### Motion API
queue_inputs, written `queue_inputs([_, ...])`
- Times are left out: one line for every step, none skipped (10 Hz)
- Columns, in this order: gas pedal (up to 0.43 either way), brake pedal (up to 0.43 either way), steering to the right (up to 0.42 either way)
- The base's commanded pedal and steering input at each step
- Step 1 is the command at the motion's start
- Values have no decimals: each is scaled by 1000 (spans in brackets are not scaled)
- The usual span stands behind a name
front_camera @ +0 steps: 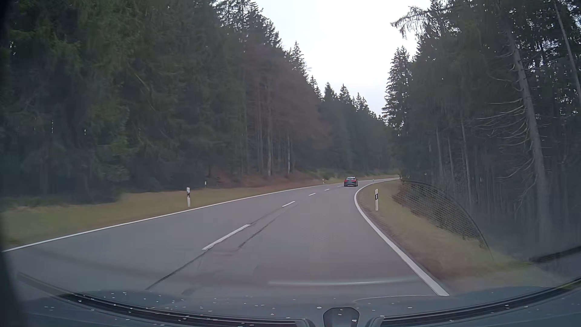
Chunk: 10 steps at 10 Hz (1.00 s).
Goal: Follow the waypoints while adhering to traffic rules and regulations
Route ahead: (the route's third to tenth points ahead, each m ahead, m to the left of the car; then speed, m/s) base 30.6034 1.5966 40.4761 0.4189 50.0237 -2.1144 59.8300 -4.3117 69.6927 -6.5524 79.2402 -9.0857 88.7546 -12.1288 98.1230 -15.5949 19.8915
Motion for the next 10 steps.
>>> queue_inputs([220, 0, 17])
queue_inputs([209, 0, 17])
queue_inputs([209, 0, 17])
queue_inputs([209, 0, 17])
queue_inputs([209, 0, 17])
queue_inputs([209, 0, 17])
queue_inputs([209, 0, 17])
queue_inputs([197, 0, 18])
queue_inputs([197, 0, 17])
queue_inputs([197, 0, 17])
